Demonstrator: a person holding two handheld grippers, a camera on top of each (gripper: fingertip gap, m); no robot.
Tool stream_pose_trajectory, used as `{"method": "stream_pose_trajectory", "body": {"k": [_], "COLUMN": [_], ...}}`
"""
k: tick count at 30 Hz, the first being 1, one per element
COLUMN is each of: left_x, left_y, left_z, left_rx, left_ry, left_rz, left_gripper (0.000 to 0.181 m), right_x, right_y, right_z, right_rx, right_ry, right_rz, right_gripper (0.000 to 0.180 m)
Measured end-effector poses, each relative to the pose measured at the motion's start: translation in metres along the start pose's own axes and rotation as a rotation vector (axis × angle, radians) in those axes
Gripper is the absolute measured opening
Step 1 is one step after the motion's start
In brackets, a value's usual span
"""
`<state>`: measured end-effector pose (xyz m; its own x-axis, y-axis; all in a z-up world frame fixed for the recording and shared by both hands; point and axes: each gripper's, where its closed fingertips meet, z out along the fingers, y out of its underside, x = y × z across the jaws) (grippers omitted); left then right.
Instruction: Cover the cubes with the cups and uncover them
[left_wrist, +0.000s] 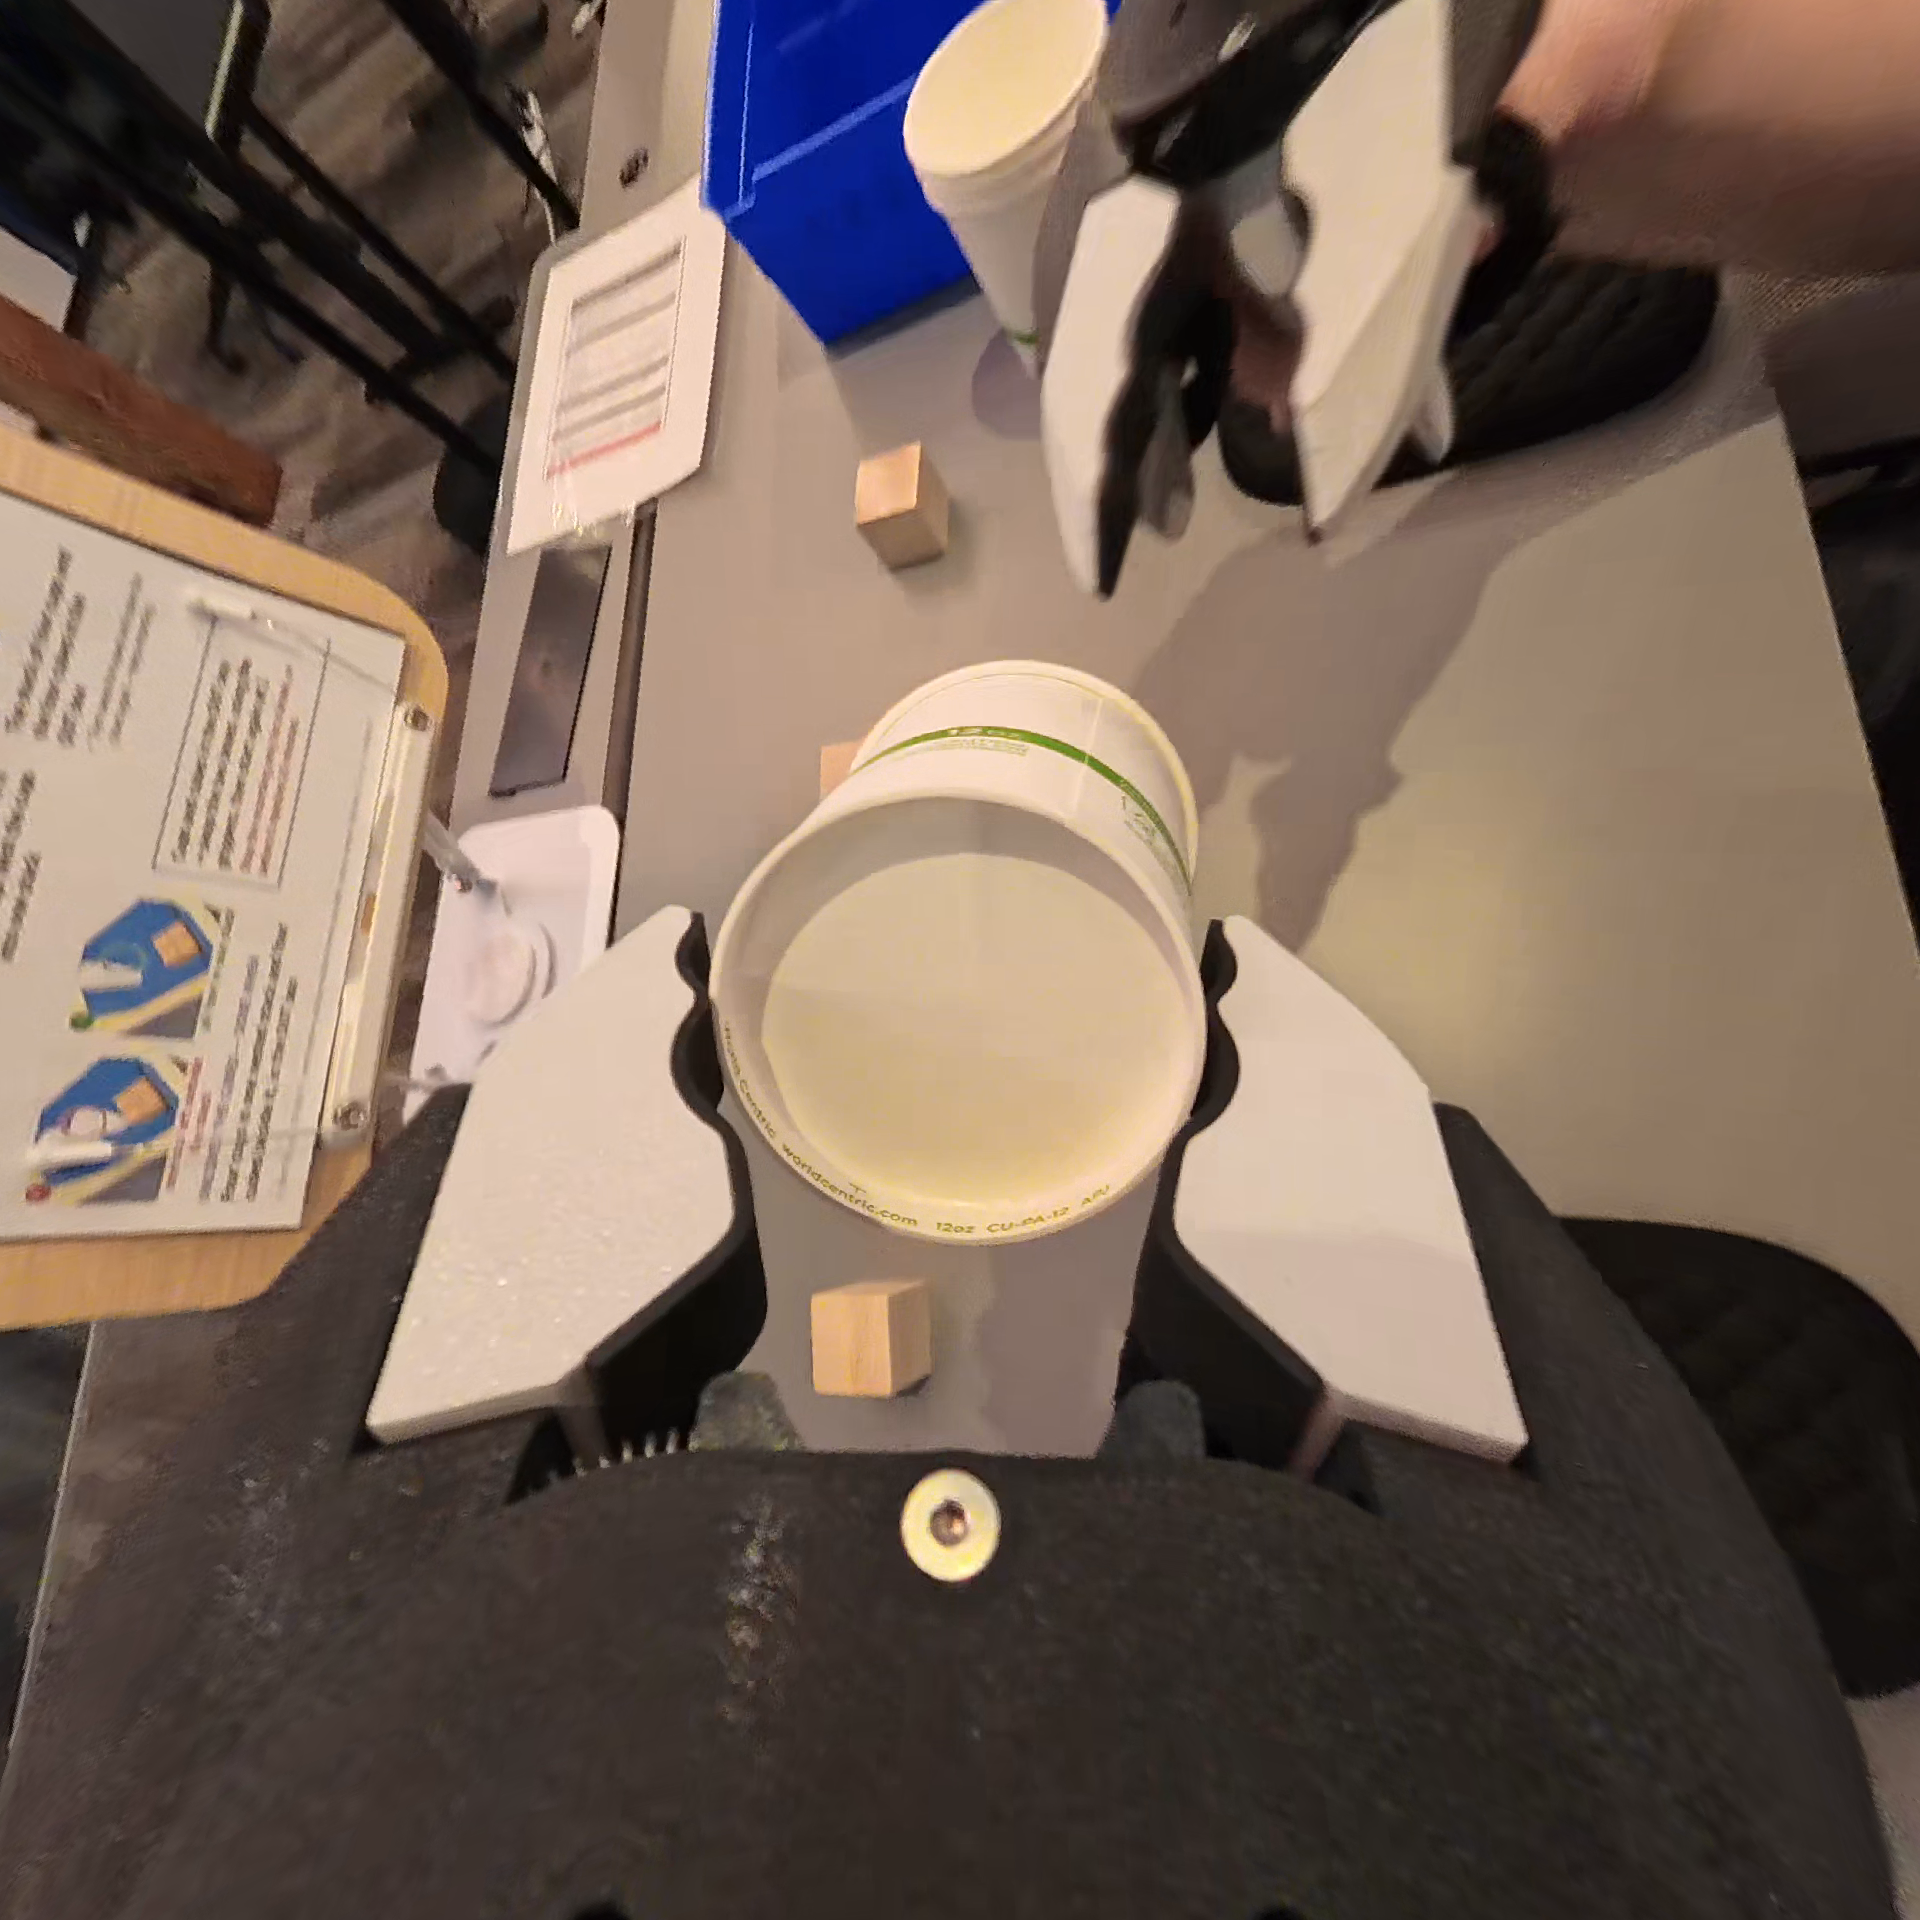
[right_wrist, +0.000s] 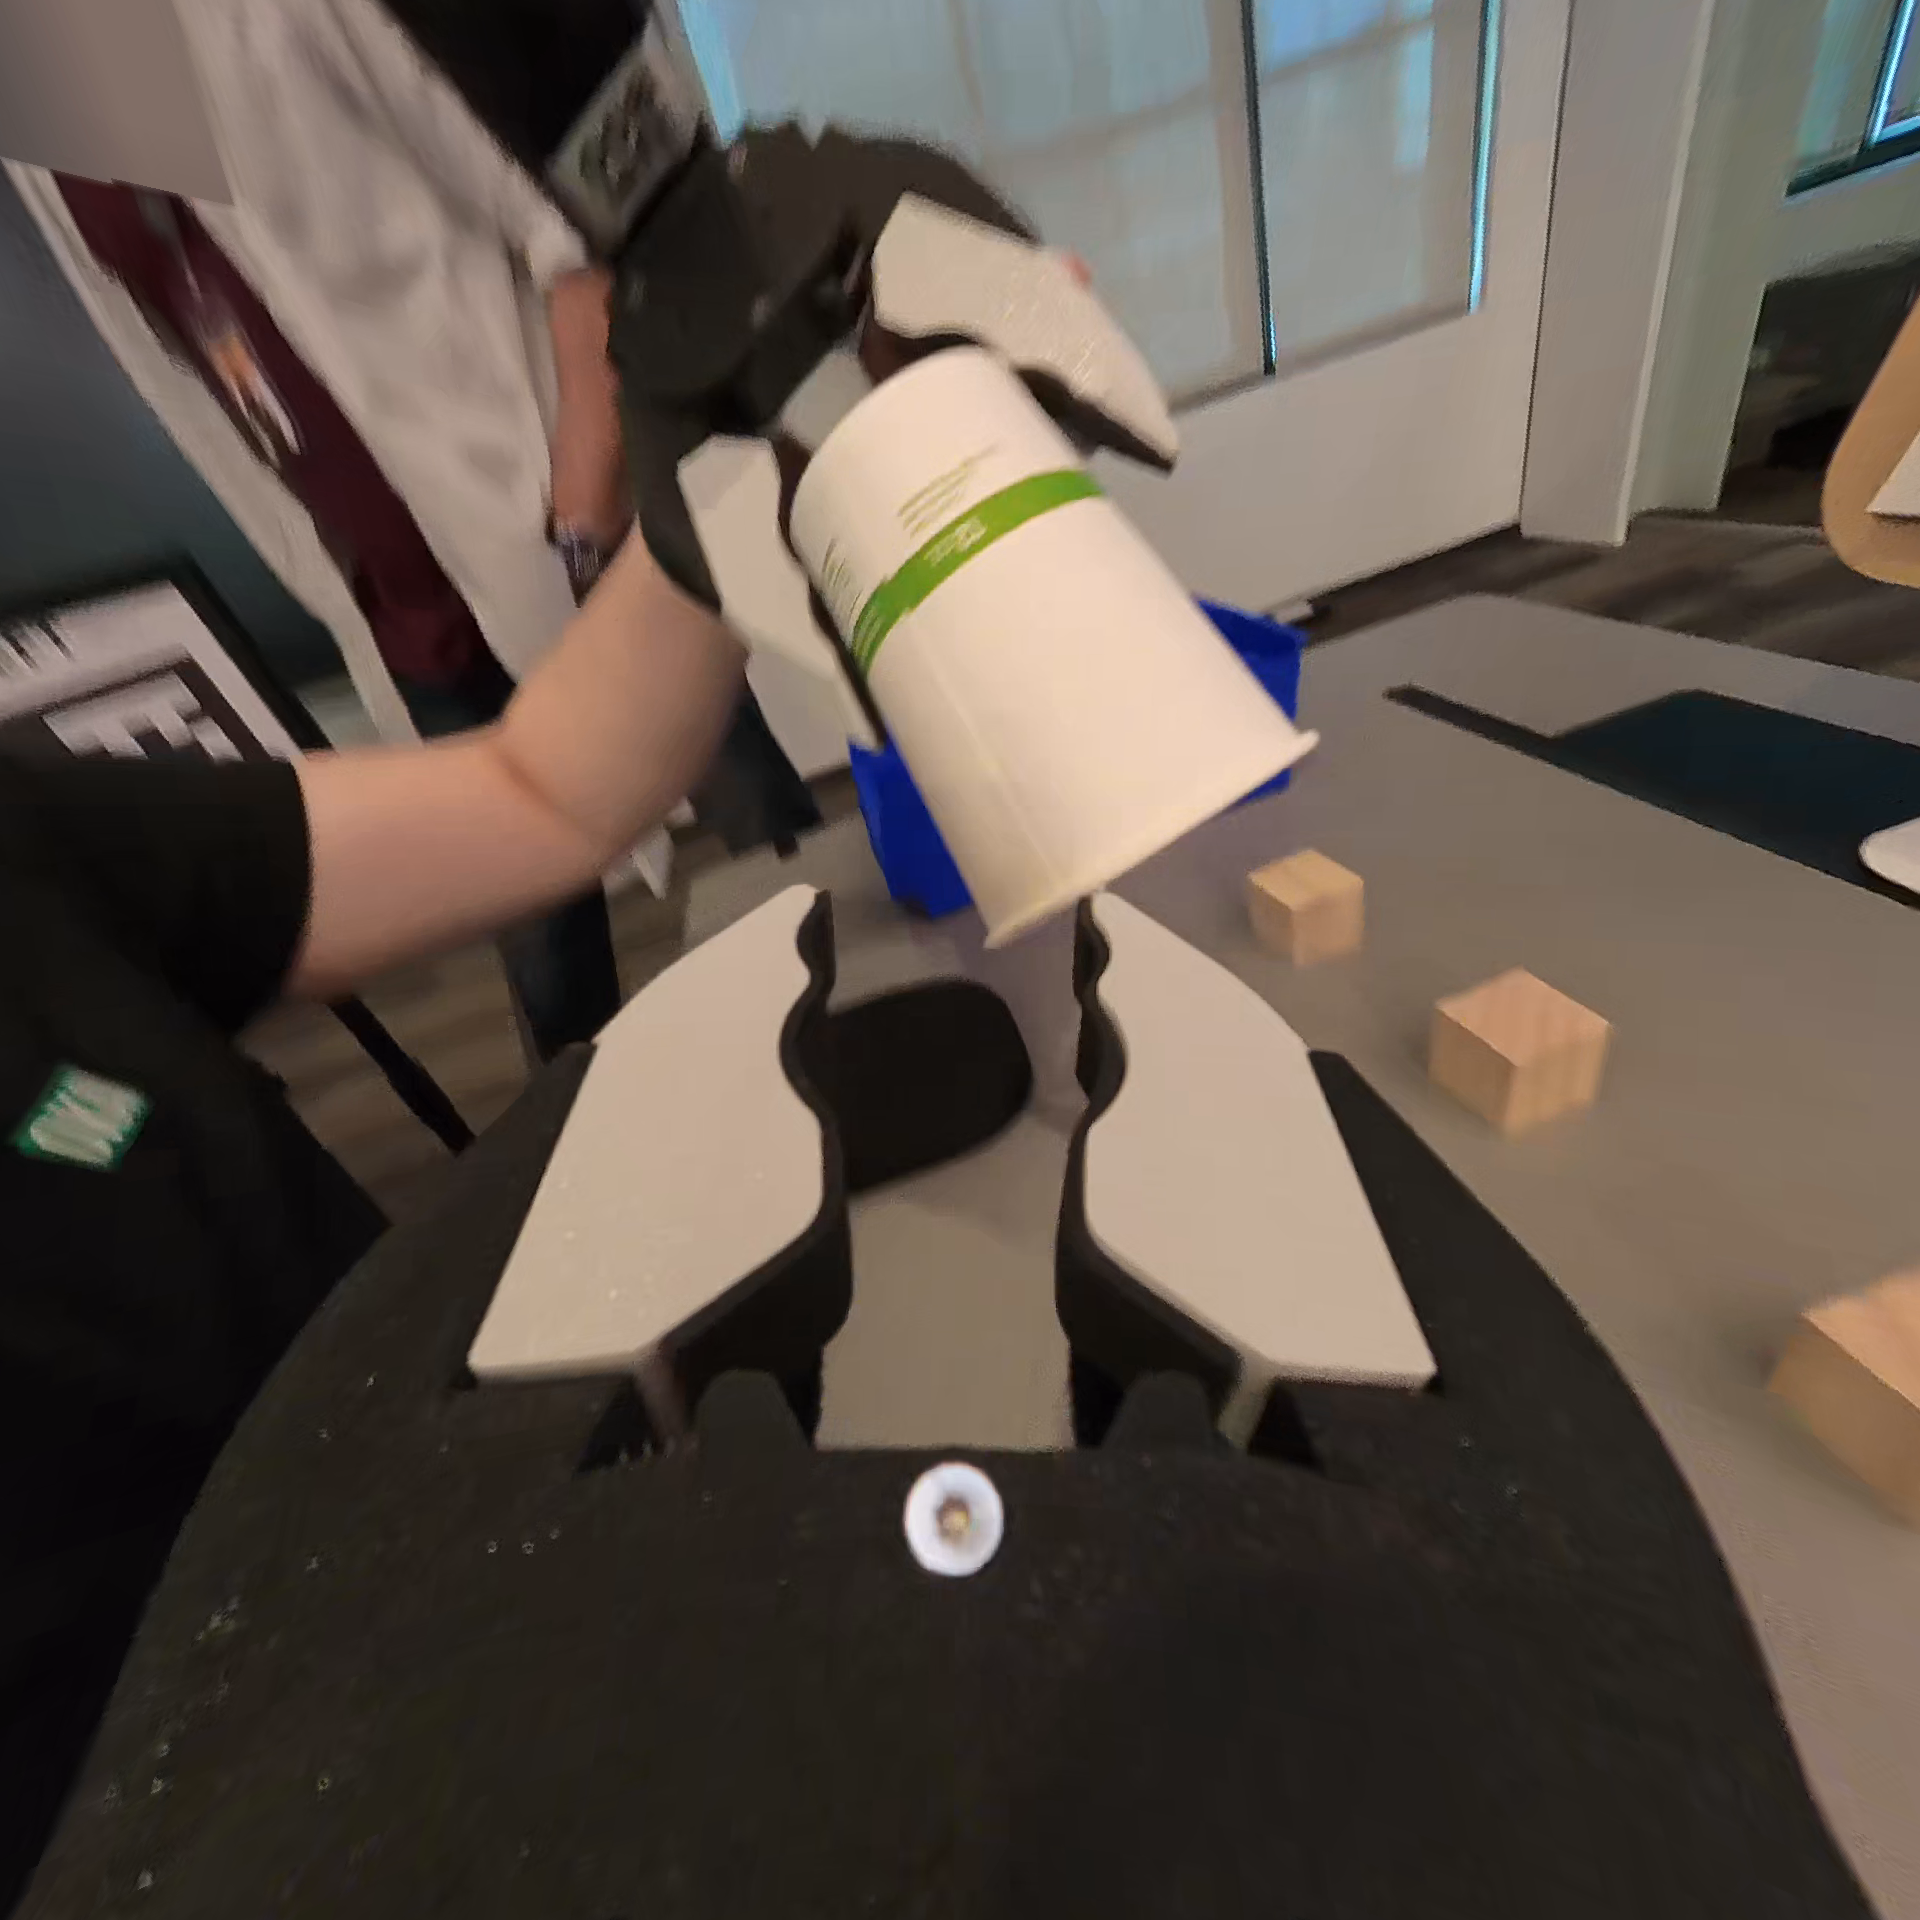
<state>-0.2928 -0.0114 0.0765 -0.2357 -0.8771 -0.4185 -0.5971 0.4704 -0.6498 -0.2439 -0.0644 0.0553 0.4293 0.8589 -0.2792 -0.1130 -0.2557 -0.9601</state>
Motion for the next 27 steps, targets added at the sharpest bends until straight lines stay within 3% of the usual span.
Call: {"method": "stream_pose_trajectory", "body": {"k": [3,6,10,12,14,17,21,23,25,27], "left_x": [0.005,0.008,0.013,0.016,0.020,0.021,0.013,0.009,0.002,-0.010], "left_y": [-0.016,-0.027,-0.039,-0.045,-0.050,-0.056,-0.064,-0.064,-0.057,-0.049], "left_z": [0.001,0.001,0.006,0.010,0.013,0.016,0.018,0.015,0.010,0.002], "left_rx": [0.053,0.101,0.149,0.181,0.209,0.265,0.349,0.379,0.376,0.347], "left_ry": [-0.004,-0.001,0.007,0.018,0.025,0.016,-0.019,-0.066,-0.149,-0.251], "left_rz": [0.022,0.035,0.052,0.055,0.057,0.053,-0.006,-0.022,-0.005,0.013], "left_gripper": [0.089,0.088,0.089,0.089,0.089,0.088,0.080,0.086,0.084,0.075], "right_x": [0.008,0.015,-0.008,-0.019,-0.029,-0.040,-0.035,-0.030,-0.022,-0.001], "right_y": [-0.012,-0.006,-0.016,-0.020,-0.021,-0.028,-0.036,-0.044,-0.051,-0.061], "right_z": [-0.003,-0.004,-0.002,-0.003,-0.006,-0.016,-0.034,-0.053,-0.080,-0.118], "right_rx": [0.148,0.161,0.226,0.246,0.255,0.290,0.297,0.275,0.184,0.037], "right_ry": [-0.030,-0.033,-0.223,-0.294,-0.357,-0.436,-0.358,-0.271,-0.127,0.125], "right_rz": [0.106,0.145,0.243,0.250,0.224,0.226,0.205,0.183,0.101,-0.005], "right_gripper": [0.041,0.037,0.038,0.031,0.009,0.000,0.000,0.000,0.000,0.000]}}
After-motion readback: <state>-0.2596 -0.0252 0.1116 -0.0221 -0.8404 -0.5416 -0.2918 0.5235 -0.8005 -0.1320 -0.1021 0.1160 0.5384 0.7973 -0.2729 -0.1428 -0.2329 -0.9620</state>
